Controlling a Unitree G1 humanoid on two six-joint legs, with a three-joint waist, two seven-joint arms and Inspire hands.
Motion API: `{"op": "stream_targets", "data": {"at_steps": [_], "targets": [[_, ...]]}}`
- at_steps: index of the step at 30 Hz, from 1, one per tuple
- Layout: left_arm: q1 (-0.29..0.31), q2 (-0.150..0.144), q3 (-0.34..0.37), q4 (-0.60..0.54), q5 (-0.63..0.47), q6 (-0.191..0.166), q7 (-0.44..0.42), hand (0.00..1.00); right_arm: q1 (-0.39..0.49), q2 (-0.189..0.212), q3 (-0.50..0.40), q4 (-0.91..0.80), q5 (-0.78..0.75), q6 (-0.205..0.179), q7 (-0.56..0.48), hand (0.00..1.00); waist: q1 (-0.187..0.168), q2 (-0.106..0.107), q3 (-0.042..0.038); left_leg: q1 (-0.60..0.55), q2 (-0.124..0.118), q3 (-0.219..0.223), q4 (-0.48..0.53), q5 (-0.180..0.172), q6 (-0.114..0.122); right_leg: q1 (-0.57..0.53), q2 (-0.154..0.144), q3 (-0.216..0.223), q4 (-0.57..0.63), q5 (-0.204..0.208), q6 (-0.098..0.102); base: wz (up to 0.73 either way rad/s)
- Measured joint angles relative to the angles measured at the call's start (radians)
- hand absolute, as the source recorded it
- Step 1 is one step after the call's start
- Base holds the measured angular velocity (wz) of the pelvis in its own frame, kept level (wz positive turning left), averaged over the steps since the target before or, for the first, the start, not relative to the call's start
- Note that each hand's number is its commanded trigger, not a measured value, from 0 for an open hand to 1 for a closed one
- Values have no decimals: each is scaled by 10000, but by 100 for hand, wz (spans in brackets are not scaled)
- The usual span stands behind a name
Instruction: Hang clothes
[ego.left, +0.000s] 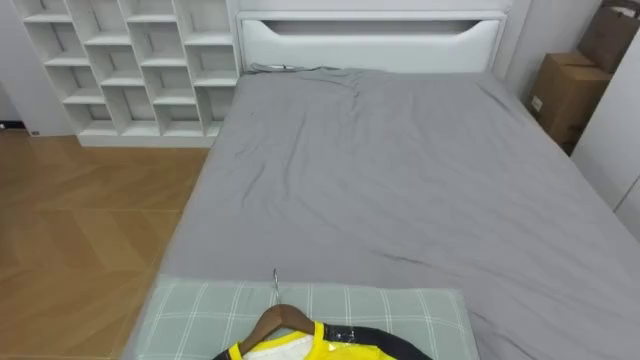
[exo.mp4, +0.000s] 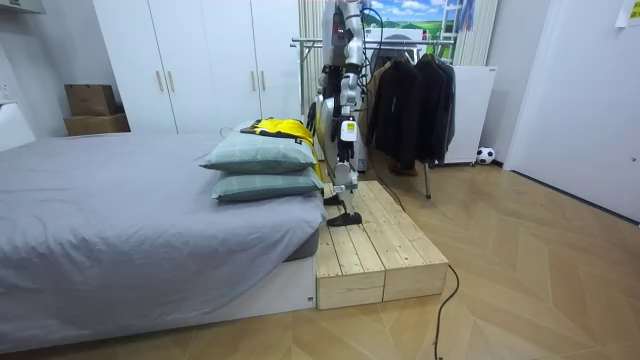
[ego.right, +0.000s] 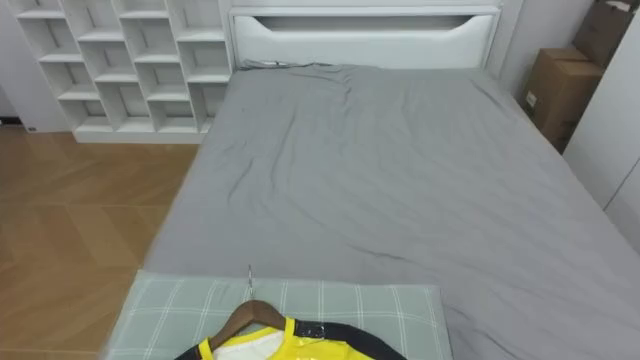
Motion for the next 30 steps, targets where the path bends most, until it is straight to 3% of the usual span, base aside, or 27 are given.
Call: {"op": "stream_targets", "data": {"at_steps": [13, 30], "targets": [[27, -41, -1, -196, -13, -34, 677, 0, 12, 19, 16, -19, 914, 7, 18, 0, -11, -72, -7, 3, 15, 7, 1, -1, -2, -1, 9, -37, 3, 0, 0, 0], [335, -232, 131, -224, -110, -227, 842, 0, 171, 28, -18, 30, 1019, -45, -12, 0, 21, -76, -9, 13, 18, 32, 1, -1, -2, -1, 13, 3, 4, 0, 0, 0]]}}
